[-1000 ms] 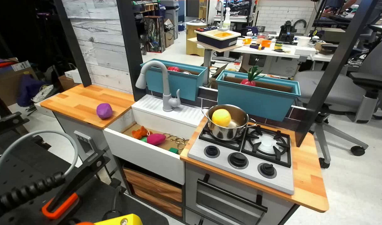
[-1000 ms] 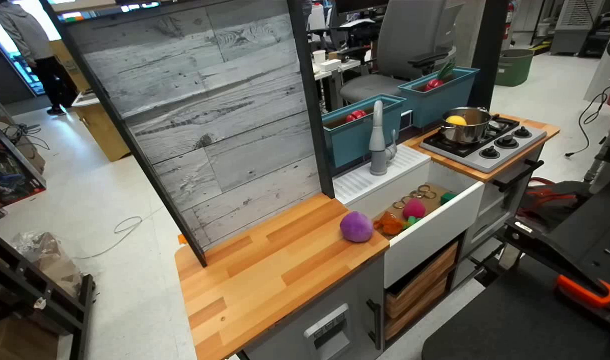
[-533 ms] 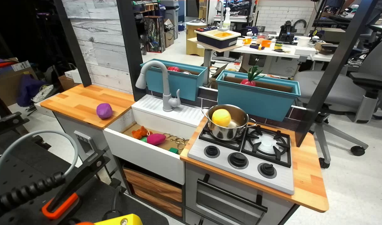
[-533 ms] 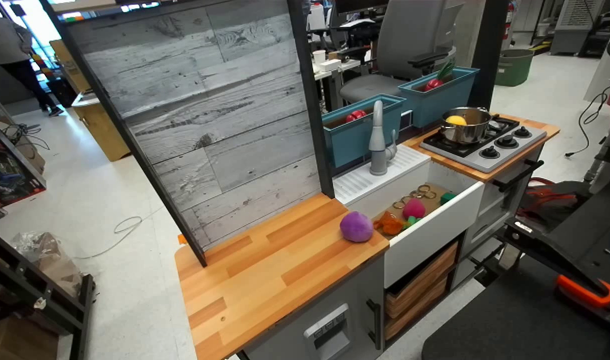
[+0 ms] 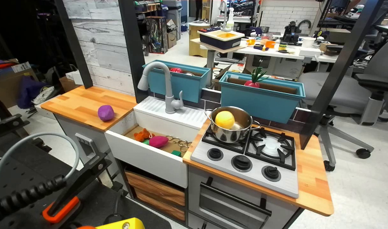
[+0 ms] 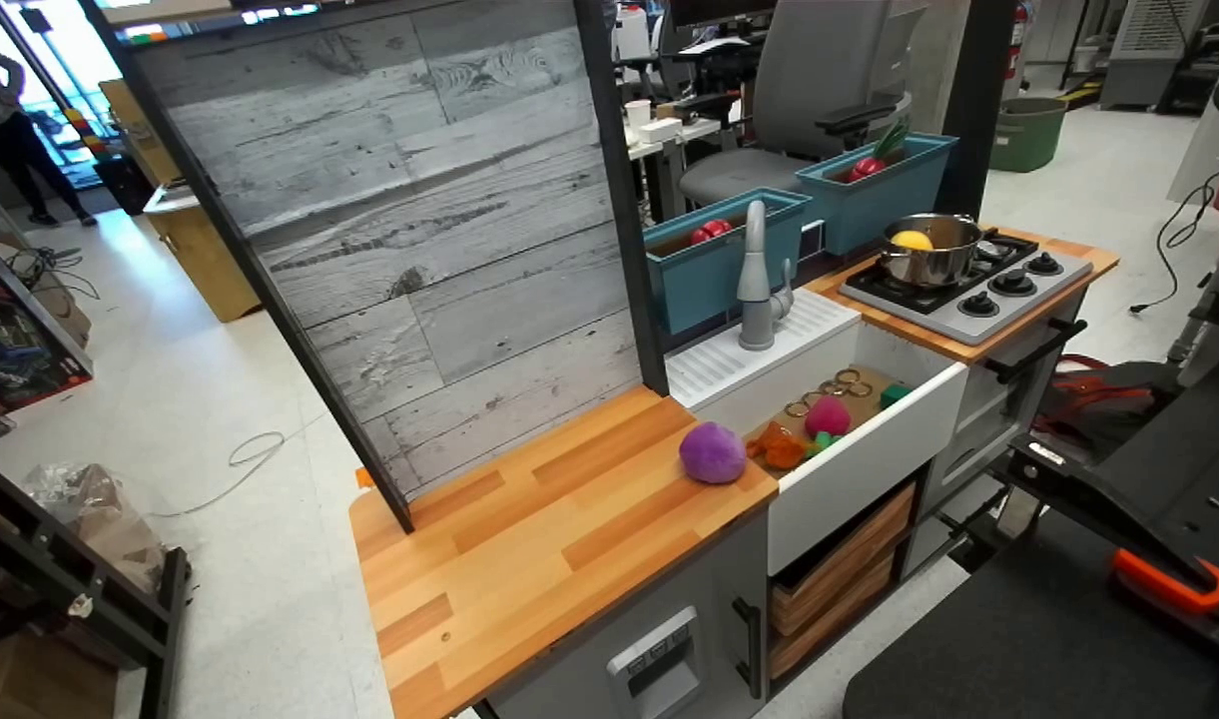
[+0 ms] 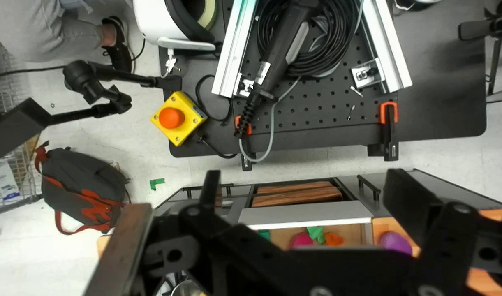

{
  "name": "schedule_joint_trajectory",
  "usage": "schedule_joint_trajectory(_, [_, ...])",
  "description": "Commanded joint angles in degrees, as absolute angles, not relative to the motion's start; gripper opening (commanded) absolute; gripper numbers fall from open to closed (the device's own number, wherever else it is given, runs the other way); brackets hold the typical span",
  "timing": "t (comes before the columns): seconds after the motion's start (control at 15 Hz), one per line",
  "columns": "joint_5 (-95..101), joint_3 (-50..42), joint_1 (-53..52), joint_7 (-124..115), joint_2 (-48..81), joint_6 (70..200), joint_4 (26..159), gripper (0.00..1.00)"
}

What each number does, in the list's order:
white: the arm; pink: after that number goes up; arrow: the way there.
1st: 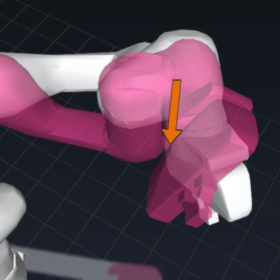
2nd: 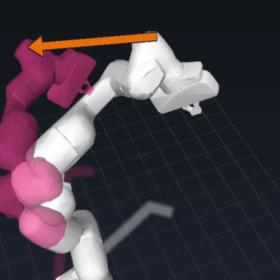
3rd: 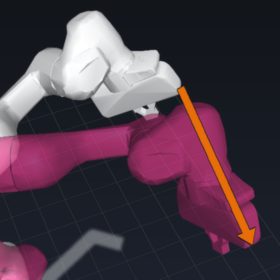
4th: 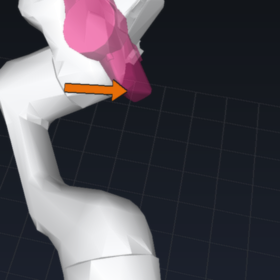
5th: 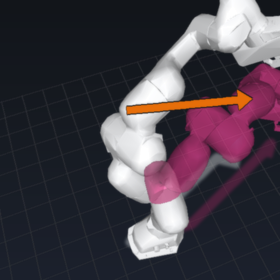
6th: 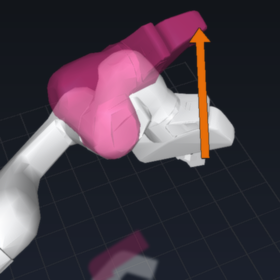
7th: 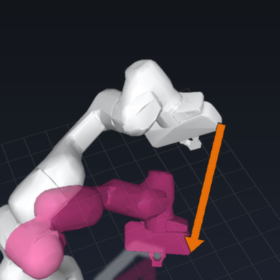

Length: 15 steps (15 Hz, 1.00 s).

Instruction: Move the purple ball slightly up on the counter

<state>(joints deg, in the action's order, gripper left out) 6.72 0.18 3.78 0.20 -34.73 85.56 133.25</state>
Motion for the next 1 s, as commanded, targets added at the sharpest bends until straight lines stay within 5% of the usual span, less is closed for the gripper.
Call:
schedule_joint_trajectory(0.0, [7.41, 2.73, 2.29, -5.13, -24.07, 94.39, 130.19, 1.0])
schedule_joint_trajectory(0.93, [18.04, 7.99, -9.47, -24.55, 18.17, 130.83, 117.61, 1.0])
